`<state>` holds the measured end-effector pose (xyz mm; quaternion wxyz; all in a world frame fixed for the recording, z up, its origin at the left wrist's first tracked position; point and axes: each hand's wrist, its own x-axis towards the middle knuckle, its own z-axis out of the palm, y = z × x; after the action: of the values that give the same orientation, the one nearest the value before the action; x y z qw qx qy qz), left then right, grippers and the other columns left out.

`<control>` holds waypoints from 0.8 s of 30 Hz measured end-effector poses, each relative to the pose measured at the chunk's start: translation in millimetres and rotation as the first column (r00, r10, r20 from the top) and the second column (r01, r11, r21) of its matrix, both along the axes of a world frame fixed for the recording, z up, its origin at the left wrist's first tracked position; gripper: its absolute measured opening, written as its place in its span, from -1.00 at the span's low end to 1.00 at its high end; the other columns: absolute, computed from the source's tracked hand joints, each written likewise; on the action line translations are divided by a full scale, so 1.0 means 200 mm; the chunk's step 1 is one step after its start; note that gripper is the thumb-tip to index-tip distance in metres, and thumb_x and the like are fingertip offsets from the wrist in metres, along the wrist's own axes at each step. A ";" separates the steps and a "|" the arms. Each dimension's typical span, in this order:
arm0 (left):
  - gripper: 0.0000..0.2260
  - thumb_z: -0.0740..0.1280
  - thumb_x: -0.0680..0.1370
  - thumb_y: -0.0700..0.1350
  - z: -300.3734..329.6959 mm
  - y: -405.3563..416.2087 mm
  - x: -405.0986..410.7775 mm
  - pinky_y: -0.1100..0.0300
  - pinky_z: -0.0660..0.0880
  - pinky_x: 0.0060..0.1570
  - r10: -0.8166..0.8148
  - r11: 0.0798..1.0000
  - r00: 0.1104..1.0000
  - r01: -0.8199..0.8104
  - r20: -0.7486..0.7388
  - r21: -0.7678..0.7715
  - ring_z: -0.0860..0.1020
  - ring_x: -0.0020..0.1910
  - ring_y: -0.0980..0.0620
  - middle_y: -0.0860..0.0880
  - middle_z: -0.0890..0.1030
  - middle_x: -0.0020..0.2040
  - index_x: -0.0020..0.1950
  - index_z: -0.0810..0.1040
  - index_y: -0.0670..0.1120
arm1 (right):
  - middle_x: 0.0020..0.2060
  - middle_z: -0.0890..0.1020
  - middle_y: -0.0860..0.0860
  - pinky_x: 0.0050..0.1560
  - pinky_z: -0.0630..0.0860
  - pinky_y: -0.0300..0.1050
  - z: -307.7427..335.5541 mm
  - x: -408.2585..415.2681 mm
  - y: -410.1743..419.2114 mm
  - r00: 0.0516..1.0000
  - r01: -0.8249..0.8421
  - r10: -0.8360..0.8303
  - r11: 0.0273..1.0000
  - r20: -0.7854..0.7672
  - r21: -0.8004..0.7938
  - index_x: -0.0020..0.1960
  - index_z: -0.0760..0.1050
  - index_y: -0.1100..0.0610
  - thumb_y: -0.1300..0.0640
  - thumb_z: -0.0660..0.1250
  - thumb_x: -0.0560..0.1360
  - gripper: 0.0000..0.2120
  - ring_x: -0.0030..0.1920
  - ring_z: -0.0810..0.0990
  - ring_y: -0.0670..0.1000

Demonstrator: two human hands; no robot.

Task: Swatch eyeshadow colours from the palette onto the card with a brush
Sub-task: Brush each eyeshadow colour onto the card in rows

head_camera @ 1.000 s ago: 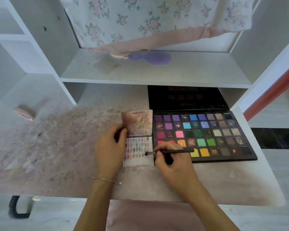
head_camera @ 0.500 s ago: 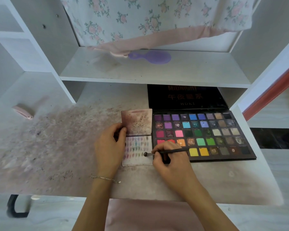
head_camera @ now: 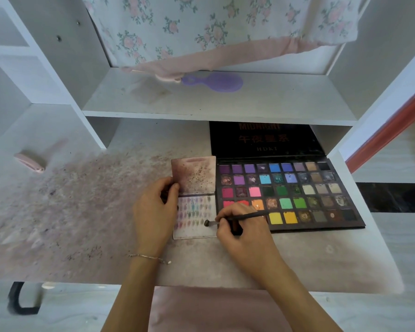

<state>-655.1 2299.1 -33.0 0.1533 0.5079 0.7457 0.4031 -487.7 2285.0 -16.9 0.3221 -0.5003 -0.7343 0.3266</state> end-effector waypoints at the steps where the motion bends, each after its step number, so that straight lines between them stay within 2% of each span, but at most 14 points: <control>1: -0.80 0.25 0.54 -0.09 0.00 0.00 0.00 0.36 0.35 -0.19 0.002 1.000 1.000 -0.002 0.000 0.001 0.51 -0.16 0.13 0.05 0.62 -0.06 0.11 0.58 -0.04 | -0.29 0.47 -0.21 -0.19 0.43 -0.27 0.00 0.00 0.00 1.000 -0.001 0.001 1.000 -0.030 -0.010 -0.25 0.36 -0.17 0.17 0.27 0.42 -0.76 -0.19 0.46 -0.15; 5: -0.81 0.25 0.54 -0.10 0.01 0.00 0.00 0.43 0.29 -0.22 0.012 1.000 1.000 -0.012 -0.005 -0.002 0.46 -0.20 0.21 0.12 0.56 -0.11 0.11 0.58 -0.05 | -0.28 0.50 -0.19 -0.22 0.44 -0.33 0.01 0.03 -0.01 0.981 0.050 -0.053 0.999 -0.187 -0.021 -0.20 0.37 -0.20 0.11 0.21 0.41 -0.81 -0.19 0.48 -0.14; 9: -0.80 0.25 0.54 -0.10 0.01 0.00 0.00 0.42 0.28 -0.24 -0.006 1.000 1.000 0.006 -0.015 -0.009 0.46 -0.19 0.17 0.12 0.53 -0.11 0.12 0.57 -0.06 | -0.28 0.54 -0.14 -0.22 0.48 -0.34 0.00 0.12 -0.01 0.928 0.185 -0.172 0.983 -0.330 0.009 -0.19 0.42 -0.15 0.20 0.22 0.41 -0.78 -0.22 0.53 -0.11; 11: -0.80 0.25 0.54 -0.11 0.02 0.00 -0.01 0.41 0.28 -0.25 -0.014 1.000 1.000 0.014 -0.016 -0.006 0.46 -0.19 0.18 0.11 0.54 -0.11 0.12 0.57 -0.07 | -0.28 0.55 -0.12 -0.23 0.46 -0.41 0.01 0.18 -0.01 0.896 0.269 -0.239 0.963 -0.374 0.029 -0.17 0.44 -0.12 0.23 0.21 0.41 -0.77 -0.22 0.54 -0.16; 13: -0.81 0.26 0.54 -0.13 0.02 0.00 0.00 0.40 0.27 -0.27 -0.012 1.000 1.000 0.012 -0.015 0.001 0.44 -0.23 0.21 0.09 0.54 -0.14 0.10 0.58 -0.08 | -0.25 0.56 -0.13 -0.22 0.45 -0.46 0.01 0.27 -0.01 0.874 0.349 -0.306 0.936 -0.377 0.049 -0.15 0.45 -0.09 0.25 0.21 0.43 -0.77 -0.19 0.55 -0.21; 16: -0.82 0.26 0.54 -0.13 0.02 0.00 0.00 0.37 0.27 -0.29 -0.005 1.000 1.000 0.005 -0.016 0.004 0.42 -0.26 0.22 0.07 0.55 -0.14 0.09 0.58 -0.08 | -0.20 0.57 -0.12 -0.21 0.49 -0.42 0.00 0.40 -0.01 0.827 0.476 -0.431 0.879 -0.360 0.041 -0.12 0.44 -0.12 0.31 0.23 0.50 -0.70 -0.17 0.56 -0.20; 20: -0.82 0.26 0.53 -0.13 0.02 0.00 0.01 0.34 0.27 -0.31 0.004 1.000 1.000 -0.004 -0.019 0.006 0.39 -0.31 0.26 0.07 0.52 -0.17 0.09 0.58 -0.10 | -0.15 0.56 -0.11 -0.20 0.46 -0.46 -0.01 0.54 0.00 0.720 0.652 -0.604 0.757 -0.341 0.038 -0.14 0.43 -0.15 0.30 0.20 0.51 -0.67 -0.12 0.54 -0.25; 24: -0.82 0.26 0.54 -0.14 0.03 0.00 0.00 0.18 0.32 -0.22 -0.018 1.000 1.000 0.018 -0.010 0.005 0.46 -0.21 0.10 0.03 0.55 -0.15 0.09 0.58 -0.11 | -0.15 0.55 -0.08 -0.22 0.42 -0.54 -0.03 0.61 0.02 0.626 0.760 -0.710 0.648 -0.323 0.047 -0.09 0.43 -0.06 0.26 0.19 0.53 -0.79 -0.12 0.52 -0.32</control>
<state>-654.2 2298.8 -27.8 0.1520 0.5170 0.7408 0.4010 -365.7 2289.7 -22.8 0.5697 -0.6755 -0.4383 0.1645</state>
